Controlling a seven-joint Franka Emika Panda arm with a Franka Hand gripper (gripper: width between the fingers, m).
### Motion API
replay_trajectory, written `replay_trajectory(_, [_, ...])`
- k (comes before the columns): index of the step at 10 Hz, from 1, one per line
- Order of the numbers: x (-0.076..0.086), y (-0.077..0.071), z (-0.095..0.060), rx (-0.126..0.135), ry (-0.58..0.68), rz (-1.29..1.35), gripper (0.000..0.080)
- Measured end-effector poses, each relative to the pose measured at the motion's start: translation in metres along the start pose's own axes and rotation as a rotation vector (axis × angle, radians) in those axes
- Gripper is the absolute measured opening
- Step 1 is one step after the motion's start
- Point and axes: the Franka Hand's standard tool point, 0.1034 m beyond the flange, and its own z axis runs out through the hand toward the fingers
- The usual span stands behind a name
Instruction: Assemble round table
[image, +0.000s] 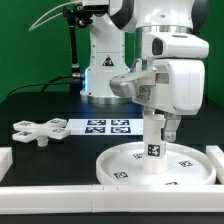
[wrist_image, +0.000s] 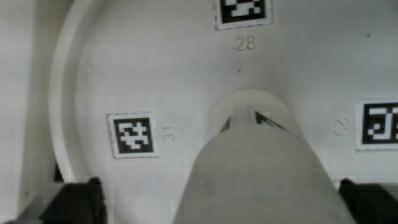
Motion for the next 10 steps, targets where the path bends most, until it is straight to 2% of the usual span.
replay_trajectory(3, [-0.0049,-0.0019,0.0011,0.002,-0.011,-0.106,0.0649])
replay_trajectory(4, [-0.0050,-0.0019,0.0011,0.002,-0.011,-0.101,0.0513])
replay_trajectory(5, [-0.0062,-0.0056,0.0025,0.016,-0.012,-0.100,0.0513])
replay_trajectory(6, [-0.0071,-0.0073,0.0031,0.023,-0.012,-0.098,0.0421])
replay_trajectory(10, [-0.0080,-0.0080,0.0033,0.026,-0.013,-0.062,0.0418])
